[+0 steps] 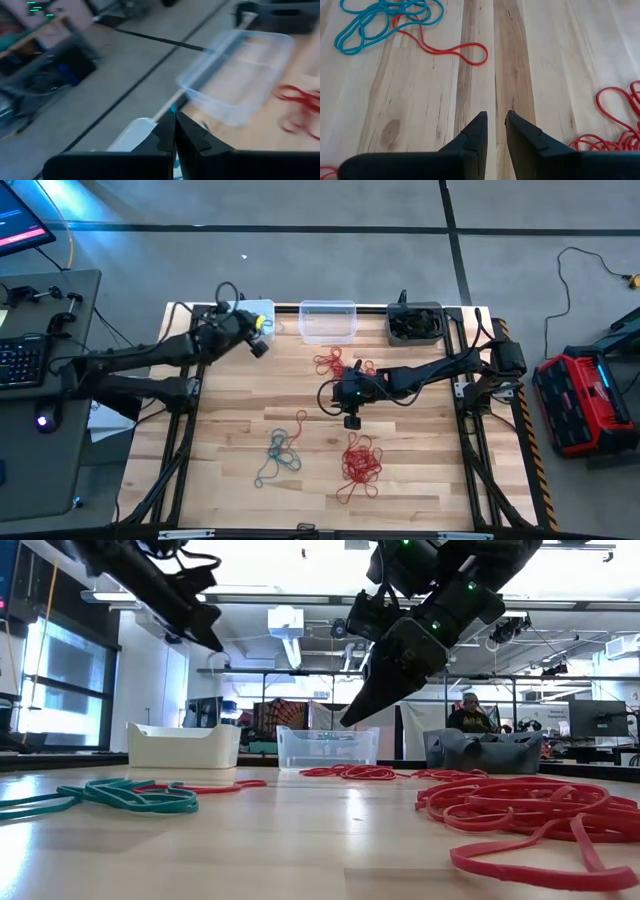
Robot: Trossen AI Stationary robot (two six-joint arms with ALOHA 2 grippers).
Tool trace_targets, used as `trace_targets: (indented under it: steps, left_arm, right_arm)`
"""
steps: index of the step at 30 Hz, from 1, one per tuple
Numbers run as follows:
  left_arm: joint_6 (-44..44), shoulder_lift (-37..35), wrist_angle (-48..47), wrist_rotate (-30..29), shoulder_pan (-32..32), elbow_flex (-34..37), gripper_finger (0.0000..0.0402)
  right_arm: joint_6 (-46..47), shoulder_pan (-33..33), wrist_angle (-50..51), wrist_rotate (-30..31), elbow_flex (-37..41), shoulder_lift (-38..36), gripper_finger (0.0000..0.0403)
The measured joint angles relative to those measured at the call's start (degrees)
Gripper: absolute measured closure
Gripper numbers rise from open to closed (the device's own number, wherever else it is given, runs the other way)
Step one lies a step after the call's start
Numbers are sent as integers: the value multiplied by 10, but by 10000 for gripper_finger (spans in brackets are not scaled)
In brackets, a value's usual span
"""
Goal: Sort rubber bands into baskets
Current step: Put the blue rubber band into the white bin
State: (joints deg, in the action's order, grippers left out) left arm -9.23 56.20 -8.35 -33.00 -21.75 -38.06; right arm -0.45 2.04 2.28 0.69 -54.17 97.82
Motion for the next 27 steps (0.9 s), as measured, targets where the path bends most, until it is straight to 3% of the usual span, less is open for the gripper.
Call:
trace_targets:
  steps: [4,10,22,27]
  left_arm:
    - [-3,-22,-29,-30,-37,0,401]
    - [1,-14,-80,-16,-108,0,401]
    - [1,89,-108,128,-193,0,401]
    - [-3,135,-109,165,-199,0,401]
  right_arm:
    - [0,0,0,0,0,0,343]
    - [0,0,0,0,0,0,343]
    - [1,0,0,0,0,0,343]
    - [59,0,0,0,0,0,343]
